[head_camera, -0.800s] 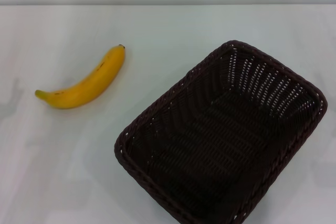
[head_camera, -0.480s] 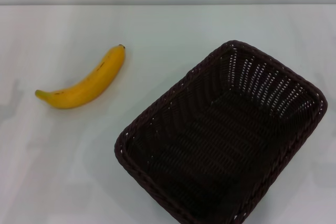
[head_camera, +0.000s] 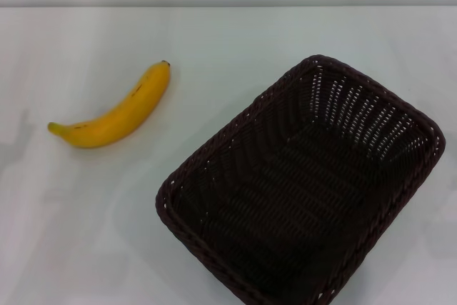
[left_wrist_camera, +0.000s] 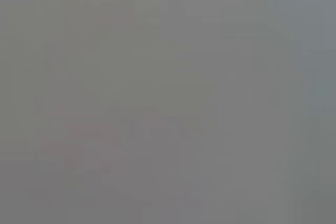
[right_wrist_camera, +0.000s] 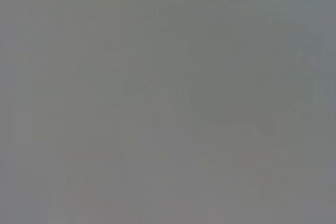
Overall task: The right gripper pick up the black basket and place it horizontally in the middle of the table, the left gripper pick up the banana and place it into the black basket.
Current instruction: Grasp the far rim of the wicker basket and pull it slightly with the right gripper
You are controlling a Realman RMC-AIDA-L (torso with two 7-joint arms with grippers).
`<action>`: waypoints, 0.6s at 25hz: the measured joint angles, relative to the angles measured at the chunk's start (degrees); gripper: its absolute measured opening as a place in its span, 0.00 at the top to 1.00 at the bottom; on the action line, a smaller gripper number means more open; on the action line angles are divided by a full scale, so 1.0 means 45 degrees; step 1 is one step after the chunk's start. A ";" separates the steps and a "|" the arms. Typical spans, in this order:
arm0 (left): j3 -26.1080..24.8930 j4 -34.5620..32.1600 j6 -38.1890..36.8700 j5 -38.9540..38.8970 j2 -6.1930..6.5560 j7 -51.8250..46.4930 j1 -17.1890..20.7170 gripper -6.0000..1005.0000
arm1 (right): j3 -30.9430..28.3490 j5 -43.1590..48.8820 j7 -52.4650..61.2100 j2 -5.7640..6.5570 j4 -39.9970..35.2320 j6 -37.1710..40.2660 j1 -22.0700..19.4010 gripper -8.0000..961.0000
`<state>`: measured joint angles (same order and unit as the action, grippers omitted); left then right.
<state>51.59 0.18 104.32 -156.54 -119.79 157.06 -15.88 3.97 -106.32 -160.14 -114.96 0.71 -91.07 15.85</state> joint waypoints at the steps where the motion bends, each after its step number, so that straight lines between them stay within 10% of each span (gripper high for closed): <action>1: 0.0000 0.0000 0.0082 0.0038 0.0000 0.0000 -0.0002 0.12 | 0.0231 0.0046 0.0097 0.0002 -0.0194 0.0031 0.0004 0.12; 15: 0.0000 0.0182 0.0268 0.0353 0.0000 -0.0255 0.0185 0.12 | 0.4612 0.3322 1.1508 0.0062 -0.9774 0.2554 -0.0046 0.13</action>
<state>51.59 1.00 105.53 -154.95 -119.79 155.91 -15.05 24.72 -91.37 -108.35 -114.68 -43.28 -79.58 15.64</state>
